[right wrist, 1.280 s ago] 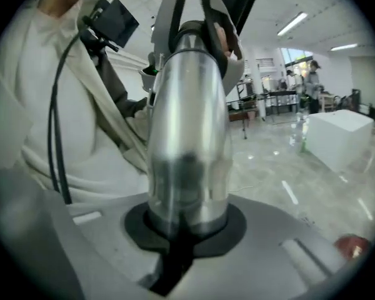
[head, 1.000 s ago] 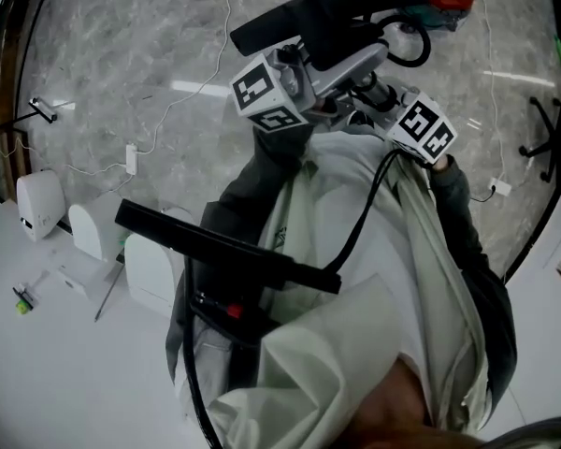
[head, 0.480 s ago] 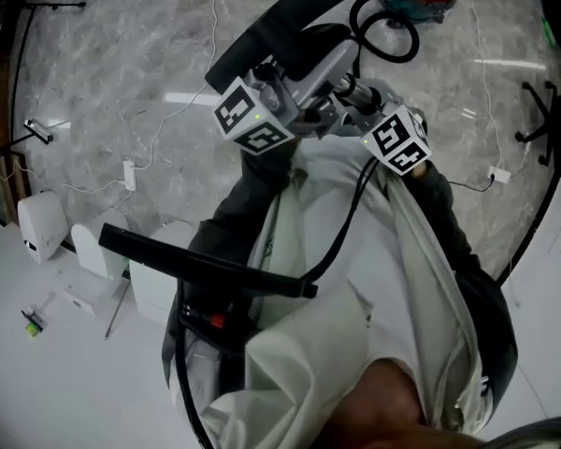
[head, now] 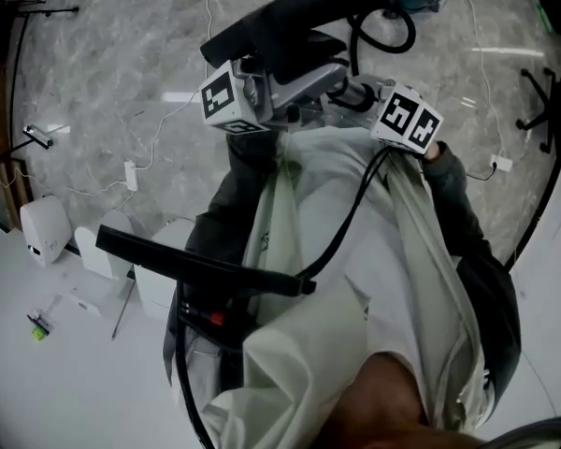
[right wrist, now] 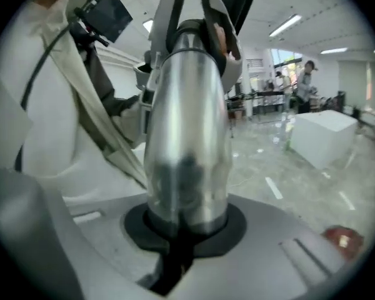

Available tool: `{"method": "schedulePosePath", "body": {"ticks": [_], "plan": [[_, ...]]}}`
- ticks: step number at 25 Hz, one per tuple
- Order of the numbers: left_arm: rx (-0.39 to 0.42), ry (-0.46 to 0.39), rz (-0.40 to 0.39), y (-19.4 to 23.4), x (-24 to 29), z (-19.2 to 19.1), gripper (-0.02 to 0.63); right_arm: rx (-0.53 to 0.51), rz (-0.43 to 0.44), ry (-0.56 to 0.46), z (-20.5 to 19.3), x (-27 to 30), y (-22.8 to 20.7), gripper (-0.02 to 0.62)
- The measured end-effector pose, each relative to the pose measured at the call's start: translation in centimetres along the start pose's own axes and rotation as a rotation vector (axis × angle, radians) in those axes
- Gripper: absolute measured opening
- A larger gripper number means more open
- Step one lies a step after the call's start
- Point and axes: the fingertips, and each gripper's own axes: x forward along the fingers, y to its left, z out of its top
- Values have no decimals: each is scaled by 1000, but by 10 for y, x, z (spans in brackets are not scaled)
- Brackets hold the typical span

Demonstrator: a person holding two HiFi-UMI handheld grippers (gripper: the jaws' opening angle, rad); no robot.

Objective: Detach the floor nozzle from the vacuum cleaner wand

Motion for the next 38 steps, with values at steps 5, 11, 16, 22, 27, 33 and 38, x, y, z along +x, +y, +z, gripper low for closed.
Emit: {"method": "schedulePosePath", "body": {"ticks": [5, 11, 16, 22, 27, 33, 38], "plan": [[12, 8, 380, 48, -9, 0, 78, 23, -486, 44, -3, -3, -50, 39], [19, 18, 416, 47, -10, 0, 78, -10, -407, 37, -2, -3, -44, 39], [27, 74, 10, -2, 6, -8, 77, -32, -11, -45, -1, 2, -1, 40], [47, 54, -68, -14, 11, -4, 77, -54, 91, -73, 5, -1, 7, 38], [52, 18, 472, 53, -2, 6, 80, 5, -565, 15, 3, -12, -58, 38], [22, 41, 394, 46, 1, 2, 80, -19, -493, 0, 3, -10, -51, 40], [24, 54, -27, -12, 10, -9, 77, -60, -4, -46, -6, -5, 2, 41]]}}
